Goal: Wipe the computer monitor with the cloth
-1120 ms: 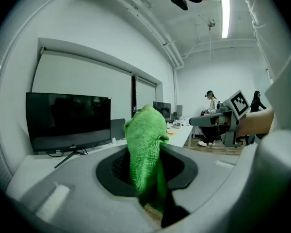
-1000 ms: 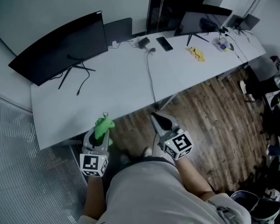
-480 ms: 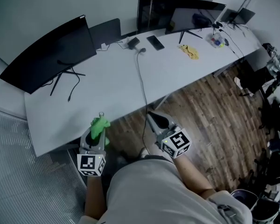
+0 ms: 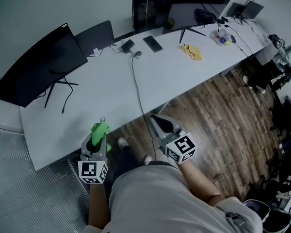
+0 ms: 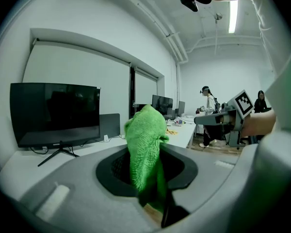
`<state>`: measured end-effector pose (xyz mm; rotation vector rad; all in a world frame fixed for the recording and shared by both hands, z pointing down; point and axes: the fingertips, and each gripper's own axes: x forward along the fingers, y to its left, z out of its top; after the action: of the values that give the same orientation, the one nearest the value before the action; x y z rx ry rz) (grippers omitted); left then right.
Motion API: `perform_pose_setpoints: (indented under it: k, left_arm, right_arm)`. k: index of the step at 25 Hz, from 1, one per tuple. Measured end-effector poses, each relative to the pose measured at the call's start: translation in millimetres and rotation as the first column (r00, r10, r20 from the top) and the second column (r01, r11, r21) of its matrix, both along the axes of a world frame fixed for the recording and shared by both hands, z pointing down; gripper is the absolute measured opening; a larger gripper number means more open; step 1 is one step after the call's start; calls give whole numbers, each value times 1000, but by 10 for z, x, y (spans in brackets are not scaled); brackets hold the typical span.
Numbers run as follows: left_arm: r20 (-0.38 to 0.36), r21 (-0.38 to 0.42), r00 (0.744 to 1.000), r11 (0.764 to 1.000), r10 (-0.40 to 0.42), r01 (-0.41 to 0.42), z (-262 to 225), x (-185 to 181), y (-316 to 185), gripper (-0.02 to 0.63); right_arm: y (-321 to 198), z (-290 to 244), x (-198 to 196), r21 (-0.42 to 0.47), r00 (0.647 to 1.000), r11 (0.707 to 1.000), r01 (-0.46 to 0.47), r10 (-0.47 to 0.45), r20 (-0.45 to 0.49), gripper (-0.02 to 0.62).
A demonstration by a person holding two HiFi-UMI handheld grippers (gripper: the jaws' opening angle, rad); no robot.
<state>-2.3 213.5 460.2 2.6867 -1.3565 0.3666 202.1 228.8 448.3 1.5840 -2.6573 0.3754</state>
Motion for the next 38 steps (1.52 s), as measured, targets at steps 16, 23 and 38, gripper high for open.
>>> perform_pose_setpoints:
  k: [16,23,38]
  left_arm:
    - [-50,-24,994,995,93,-94,41,-39,-1720,104]
    - [-88,-34,990,993,109,-113,50,-301,-2380,104]
    - [-241,-100,970,993,44,-70,146,-329,-2989,104]
  right_arm:
    - [-1554,-7,-118,-35,996,996,-76,74,-40,3]
    - [-2267,-58,-481,-49,996,997,-62,59,-62,3]
    - [-2945,-119,-706,-60,998,998,-25,22,-54,3]
